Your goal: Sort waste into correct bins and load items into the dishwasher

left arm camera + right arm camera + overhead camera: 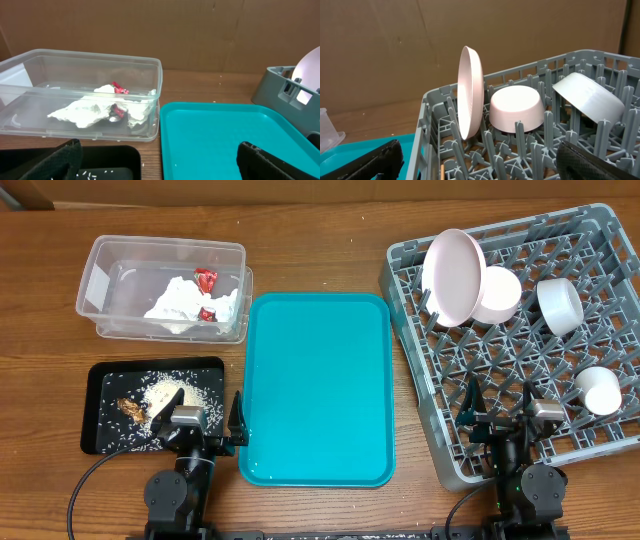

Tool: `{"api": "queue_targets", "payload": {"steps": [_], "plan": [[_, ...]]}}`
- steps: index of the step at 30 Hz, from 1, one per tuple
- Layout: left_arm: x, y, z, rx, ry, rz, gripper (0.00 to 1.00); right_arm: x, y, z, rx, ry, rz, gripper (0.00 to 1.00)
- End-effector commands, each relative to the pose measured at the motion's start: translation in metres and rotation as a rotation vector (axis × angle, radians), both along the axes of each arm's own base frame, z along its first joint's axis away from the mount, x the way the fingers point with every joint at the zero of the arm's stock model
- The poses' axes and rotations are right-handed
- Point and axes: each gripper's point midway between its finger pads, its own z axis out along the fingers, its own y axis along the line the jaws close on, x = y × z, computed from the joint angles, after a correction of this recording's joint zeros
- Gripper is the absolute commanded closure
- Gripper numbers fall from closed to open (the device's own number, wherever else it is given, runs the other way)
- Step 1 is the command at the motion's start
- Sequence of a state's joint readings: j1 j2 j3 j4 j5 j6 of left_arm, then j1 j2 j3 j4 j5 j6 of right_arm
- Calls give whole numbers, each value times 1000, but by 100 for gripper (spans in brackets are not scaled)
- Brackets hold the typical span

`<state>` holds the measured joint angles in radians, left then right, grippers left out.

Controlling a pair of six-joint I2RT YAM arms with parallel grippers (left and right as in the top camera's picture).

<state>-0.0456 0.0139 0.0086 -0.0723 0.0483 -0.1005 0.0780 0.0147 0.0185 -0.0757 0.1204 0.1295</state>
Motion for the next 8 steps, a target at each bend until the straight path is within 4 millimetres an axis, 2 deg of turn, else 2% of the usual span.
{"api": "queue_targets", "payload": {"steps": [1,8], "plan": [[0,1,0,16,-5,2,0,0,-4,-1,-6,-6,-18,0],[0,1,0,16,-5,2,0,0,-4,-1,-5,-6,-18,0]]}}
